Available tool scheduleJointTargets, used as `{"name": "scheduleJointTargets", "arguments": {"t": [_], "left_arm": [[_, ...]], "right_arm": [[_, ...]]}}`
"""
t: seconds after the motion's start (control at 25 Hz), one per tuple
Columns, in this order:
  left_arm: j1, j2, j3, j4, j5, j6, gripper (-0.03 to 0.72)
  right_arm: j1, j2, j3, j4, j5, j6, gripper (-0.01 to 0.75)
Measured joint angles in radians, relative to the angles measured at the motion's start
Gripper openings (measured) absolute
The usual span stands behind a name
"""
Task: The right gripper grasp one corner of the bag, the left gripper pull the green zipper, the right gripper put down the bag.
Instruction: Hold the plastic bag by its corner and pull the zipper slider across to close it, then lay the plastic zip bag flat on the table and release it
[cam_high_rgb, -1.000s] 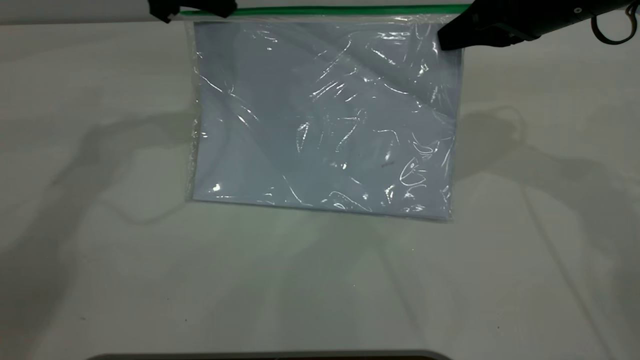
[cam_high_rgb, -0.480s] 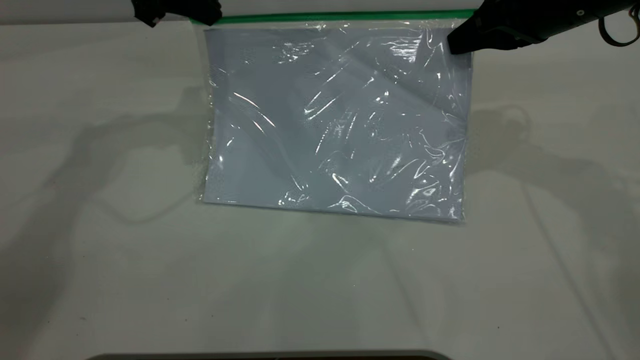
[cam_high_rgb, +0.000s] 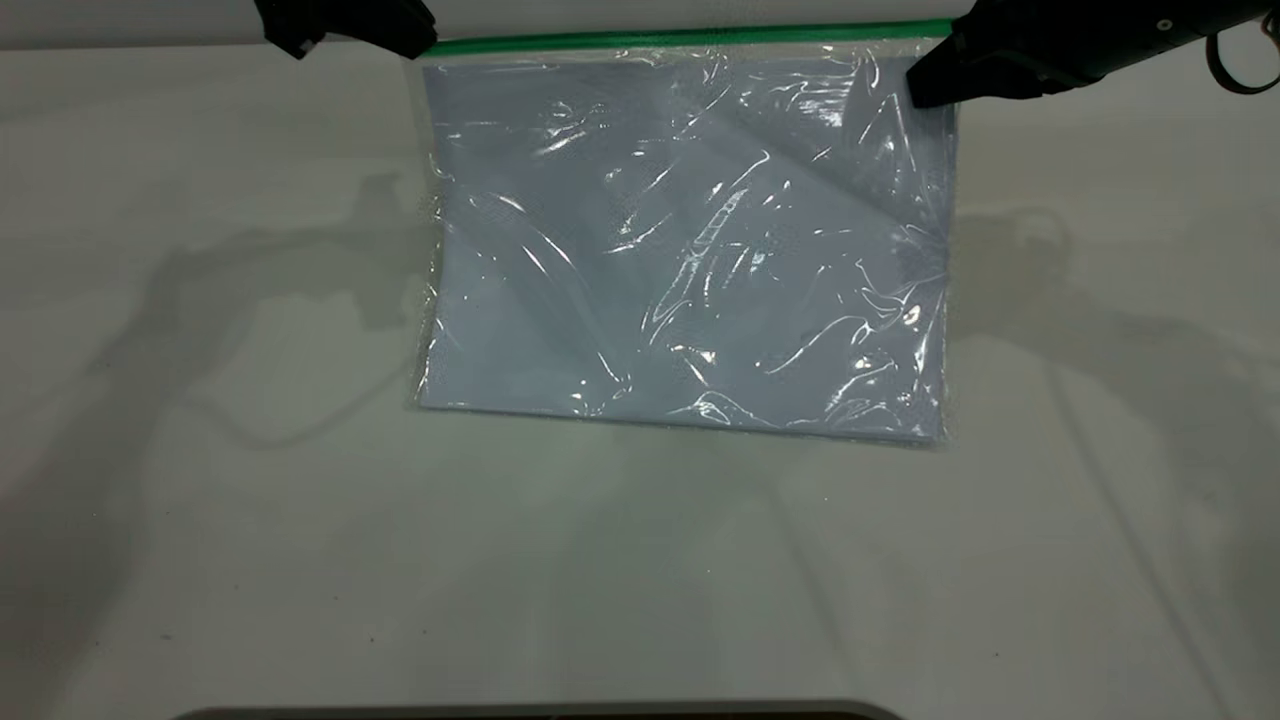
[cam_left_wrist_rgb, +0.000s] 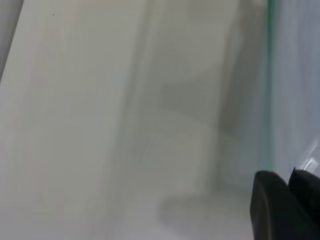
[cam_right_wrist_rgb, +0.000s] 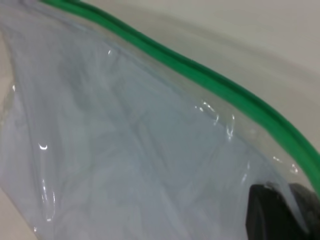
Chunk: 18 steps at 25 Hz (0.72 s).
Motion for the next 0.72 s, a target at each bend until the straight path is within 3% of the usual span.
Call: {"name": "scheduleJointTargets", "arguments": {"t": [0.12,0.32,0.44,0.56,0.72], "left_arm": [[0.007,0.0,0.0,0.009,-0.001,-0.019,0.185],[0.008,0.0,0.0,0.009,-0.003,-0.09,0.383],[0.008,-0.005,0.0,0.009,-0.007,-0.184,0.48],[0.008,-0.052,0.0,0.019,-0.026,-0.325,0.537],[0.008,-0.199,0.0,0.036,-0.044,-0.506,0.552]], "right_arm": [[-0.003,0.0,0.0,0.016,-0.025,0.023,0.183],[-0.006,0.0,0.0,0.026,-0.035,0.048,0.437],[-0.006,-0.006,0.0,0.024,-0.12,0.09,0.576],[-0.007,-0.051,0.0,-0.007,-0.226,0.13,0.631],[-0.008,-0.23,0.002,-0.109,-0.254,0.241,0.623]]}}
